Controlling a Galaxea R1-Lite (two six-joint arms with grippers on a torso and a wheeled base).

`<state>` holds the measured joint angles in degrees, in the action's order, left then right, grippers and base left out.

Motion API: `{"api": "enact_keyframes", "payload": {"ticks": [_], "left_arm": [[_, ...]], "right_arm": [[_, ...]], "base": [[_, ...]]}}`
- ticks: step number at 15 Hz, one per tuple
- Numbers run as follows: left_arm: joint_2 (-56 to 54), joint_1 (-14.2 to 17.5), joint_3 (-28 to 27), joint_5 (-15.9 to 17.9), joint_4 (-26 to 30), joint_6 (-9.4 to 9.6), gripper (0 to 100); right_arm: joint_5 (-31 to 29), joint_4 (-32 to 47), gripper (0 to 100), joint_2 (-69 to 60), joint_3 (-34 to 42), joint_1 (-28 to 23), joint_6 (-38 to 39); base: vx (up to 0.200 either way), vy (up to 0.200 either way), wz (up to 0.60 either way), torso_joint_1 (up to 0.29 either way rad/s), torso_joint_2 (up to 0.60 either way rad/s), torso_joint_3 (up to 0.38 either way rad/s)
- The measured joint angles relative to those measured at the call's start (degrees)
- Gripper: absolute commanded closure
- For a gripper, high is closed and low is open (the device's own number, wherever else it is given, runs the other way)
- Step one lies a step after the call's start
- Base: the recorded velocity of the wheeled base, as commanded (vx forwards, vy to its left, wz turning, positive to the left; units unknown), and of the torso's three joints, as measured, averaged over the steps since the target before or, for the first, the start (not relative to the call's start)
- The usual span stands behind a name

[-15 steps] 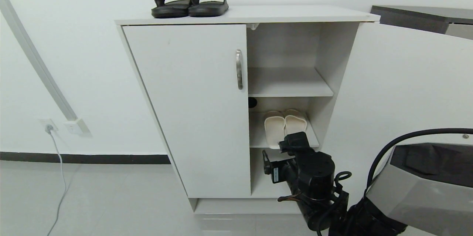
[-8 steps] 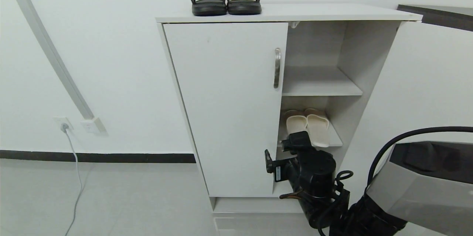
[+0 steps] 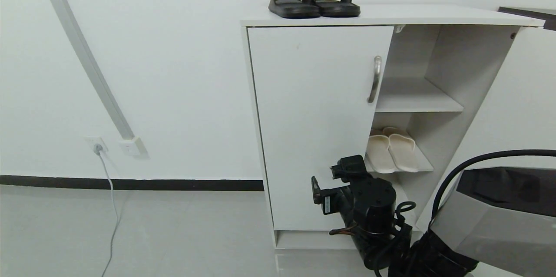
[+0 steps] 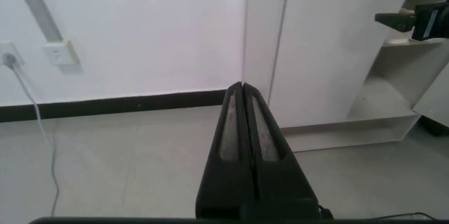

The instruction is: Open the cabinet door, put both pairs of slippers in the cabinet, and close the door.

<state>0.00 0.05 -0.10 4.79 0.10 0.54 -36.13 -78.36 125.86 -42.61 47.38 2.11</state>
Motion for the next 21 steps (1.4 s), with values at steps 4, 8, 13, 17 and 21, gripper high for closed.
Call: {"api": "enact_keyframes", "payload": {"ticks": [4,8,13,17,21], "left_arm": [[0.0,0.1,0.0,0.0,0.0,-0.10,100],[0.0,0.0,0.0,0.0,0.0,-0.10,100],[0.0,0.0,0.0,0.0,0.0,-0.10,100],[0.0,0.0,0.0,0.0,0.0,-0.10,100],[0.0,0.0,0.0,0.0,0.0,-0.16,100]], "right_arm": [[0.5,-2.6,0,0.0,0.5,-0.4,0.0],[2.1,-4.5,0,0.4,0.7,-0.6,0.0],[2.6,-5.3,0,1.0,1.0,-0.8,-0.8],[2.6,-5.5,0,1.4,1.2,-1.0,-1.7],[2.5,-6.1,0,2.3,1.2,-0.9,-2.0]], "base": [[0.000,0.000,0.00,0.000,0.00,0.000],[0.000,0.000,0.00,0.000,0.00,0.000],[0.000,0.000,0.00,0.000,0.00,0.000],[0.000,0.000,0.00,0.000,0.00,0.000],[0.000,0.000,0.00,0.001,-0.09,-0.093]]}}
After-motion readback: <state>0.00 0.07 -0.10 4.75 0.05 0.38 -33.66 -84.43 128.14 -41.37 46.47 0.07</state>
